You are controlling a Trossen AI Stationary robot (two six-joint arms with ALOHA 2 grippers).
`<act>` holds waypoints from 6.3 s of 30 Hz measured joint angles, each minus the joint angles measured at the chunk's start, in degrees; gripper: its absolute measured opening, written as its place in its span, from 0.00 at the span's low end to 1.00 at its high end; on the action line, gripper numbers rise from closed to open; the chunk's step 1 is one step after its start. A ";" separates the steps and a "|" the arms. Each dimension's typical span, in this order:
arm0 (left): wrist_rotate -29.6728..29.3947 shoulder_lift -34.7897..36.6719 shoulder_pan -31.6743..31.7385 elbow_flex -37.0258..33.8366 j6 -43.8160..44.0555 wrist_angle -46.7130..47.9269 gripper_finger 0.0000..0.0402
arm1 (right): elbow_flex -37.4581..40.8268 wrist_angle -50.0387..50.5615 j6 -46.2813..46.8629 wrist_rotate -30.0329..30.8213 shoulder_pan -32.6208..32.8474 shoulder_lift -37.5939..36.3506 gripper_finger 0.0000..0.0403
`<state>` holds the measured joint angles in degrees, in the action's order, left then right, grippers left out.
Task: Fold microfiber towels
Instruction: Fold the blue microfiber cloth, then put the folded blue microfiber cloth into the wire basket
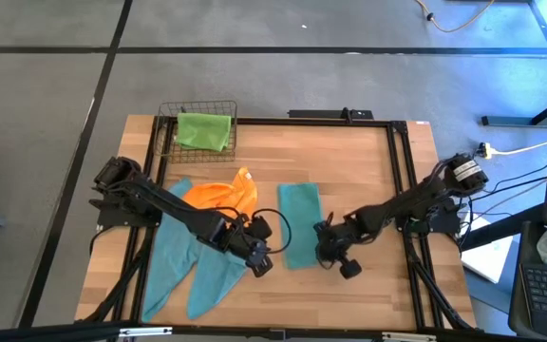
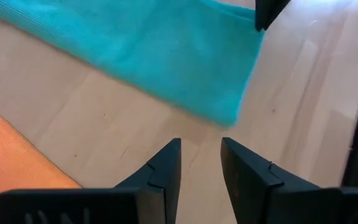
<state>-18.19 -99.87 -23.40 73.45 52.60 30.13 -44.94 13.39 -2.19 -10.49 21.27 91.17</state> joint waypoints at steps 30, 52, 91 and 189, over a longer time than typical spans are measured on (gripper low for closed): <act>-3.19 12.93 -0.04 0.04 -3.68 6.91 0.26 | -2.09 -1.54 -4.31 8.08 -35.20 -7.19 0.00; -1.65 12.93 -1.13 0.04 -3.50 8.48 0.26 | -2.07 3.40 3.48 12.04 -36.33 -0.03 0.05; 20.53 -9.28 23.09 0.00 -72.89 -15.34 0.45 | -23.24 31.79 26.37 24.43 -35.21 -39.30 0.63; 25.72 7.31 76.85 9.13 -65.10 41.85 0.00 | -23.16 35.37 37.88 27.35 -32.30 -43.20 0.63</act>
<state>7.53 -92.55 53.46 82.58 -12.50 71.98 -68.10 48.75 35.69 16.85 -11.03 47.97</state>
